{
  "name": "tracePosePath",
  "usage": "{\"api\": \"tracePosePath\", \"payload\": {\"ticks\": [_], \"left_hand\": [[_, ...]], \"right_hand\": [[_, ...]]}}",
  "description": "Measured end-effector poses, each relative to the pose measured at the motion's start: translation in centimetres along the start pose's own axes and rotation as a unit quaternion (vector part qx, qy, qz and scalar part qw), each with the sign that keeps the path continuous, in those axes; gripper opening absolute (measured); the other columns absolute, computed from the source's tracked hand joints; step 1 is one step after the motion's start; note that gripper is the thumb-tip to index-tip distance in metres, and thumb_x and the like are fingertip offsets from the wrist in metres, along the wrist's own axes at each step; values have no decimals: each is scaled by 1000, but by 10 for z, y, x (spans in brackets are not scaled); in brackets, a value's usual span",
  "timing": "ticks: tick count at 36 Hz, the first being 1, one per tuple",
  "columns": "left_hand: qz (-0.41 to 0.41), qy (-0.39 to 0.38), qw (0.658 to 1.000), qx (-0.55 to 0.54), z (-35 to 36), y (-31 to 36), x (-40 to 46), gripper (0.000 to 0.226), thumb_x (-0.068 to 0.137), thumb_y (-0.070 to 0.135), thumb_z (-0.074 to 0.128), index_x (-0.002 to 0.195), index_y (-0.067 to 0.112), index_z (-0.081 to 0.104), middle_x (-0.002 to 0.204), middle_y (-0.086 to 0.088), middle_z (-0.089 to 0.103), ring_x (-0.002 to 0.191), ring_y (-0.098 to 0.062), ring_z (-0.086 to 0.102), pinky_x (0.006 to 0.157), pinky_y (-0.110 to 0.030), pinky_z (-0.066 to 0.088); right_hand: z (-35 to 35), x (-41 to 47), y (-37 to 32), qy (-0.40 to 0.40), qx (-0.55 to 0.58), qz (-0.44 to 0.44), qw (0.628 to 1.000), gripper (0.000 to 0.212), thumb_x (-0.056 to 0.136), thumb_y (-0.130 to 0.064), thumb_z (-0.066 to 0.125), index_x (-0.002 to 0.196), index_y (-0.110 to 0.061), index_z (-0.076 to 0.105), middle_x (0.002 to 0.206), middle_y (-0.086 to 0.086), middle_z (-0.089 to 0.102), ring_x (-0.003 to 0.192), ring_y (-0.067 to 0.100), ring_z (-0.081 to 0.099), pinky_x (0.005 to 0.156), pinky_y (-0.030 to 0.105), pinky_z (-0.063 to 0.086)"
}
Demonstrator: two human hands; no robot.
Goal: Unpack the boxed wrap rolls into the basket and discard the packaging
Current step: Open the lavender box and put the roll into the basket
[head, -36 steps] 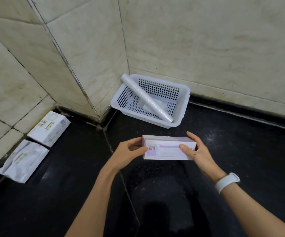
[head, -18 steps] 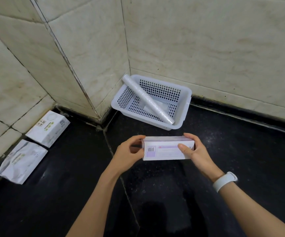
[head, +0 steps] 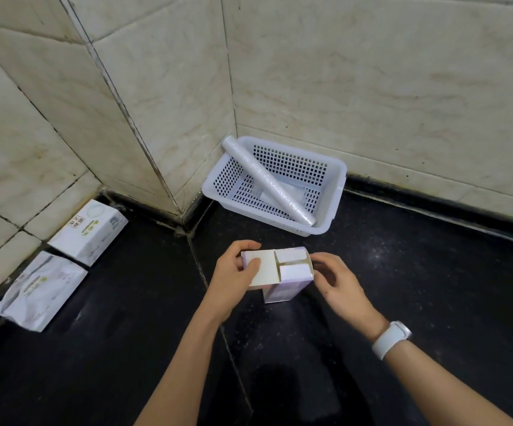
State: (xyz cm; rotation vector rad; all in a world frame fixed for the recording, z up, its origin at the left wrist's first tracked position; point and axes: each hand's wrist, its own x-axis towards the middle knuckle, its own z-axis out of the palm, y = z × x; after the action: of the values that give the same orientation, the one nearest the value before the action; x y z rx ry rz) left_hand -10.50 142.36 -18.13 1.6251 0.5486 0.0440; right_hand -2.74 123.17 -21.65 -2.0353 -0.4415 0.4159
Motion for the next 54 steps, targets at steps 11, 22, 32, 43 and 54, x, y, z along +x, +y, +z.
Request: {"api": "tracePosePath", "payload": {"ticks": [11, 22, 32, 43, 54], "left_hand": [[-17, 48, 999, 3, -1, -2, 1, 21, 92, 11, 52, 106, 26, 59, 109, 0, 61, 102, -17, 59, 86, -45, 56], [207, 147, 927, 276, 3, -25, -7, 6, 83, 15, 66, 89, 16, 65, 122, 8, 44, 110, -2, 42, 77, -2, 31], [335, 135, 849, 386, 7, -37, 1, 23, 87, 28, 54, 99, 17, 70, 102, 1, 63, 111, -15, 43, 90, -29, 46], [230, 89, 850, 465, 10, -34, -1, 66, 82, 59, 41, 136, 22, 39, 154, -2, 26, 136, -22, 21, 102, -44, 37], [172, 21, 901, 397, 11, -19, 4, 70, 74, 49, 65, 134, 25, 39, 139, 12, 44, 135, -10, 29, 109, -32, 26]], "right_hand": [[7, -5, -23, 15, -219, -205, 954, 26, 88, -23, 53, 114, -19, 55, 111, -2, 53, 99, 9, 42, 83, 27, 46], [19, -13, 6, 29, -282, -357, 890, 21, 86, -12, 55, 107, -14, 56, 115, 0, 47, 105, 20, 52, 79, 36, 51], [9, -14, 9, 4, -302, -347, 888, 31, 90, -15, 50, 120, -11, 59, 140, 8, 49, 137, 22, 37, 108, 35, 38], [10, -11, 8, 14, -249, -352, 902, 28, 88, -9, 52, 113, -10, 64, 126, 7, 60, 127, 22, 46, 103, 34, 42], [1, 20, -42, -44, -222, -211, 951, 29, 86, -31, 51, 107, -18, 67, 110, -5, 63, 101, 14, 48, 89, 29, 46]]}}
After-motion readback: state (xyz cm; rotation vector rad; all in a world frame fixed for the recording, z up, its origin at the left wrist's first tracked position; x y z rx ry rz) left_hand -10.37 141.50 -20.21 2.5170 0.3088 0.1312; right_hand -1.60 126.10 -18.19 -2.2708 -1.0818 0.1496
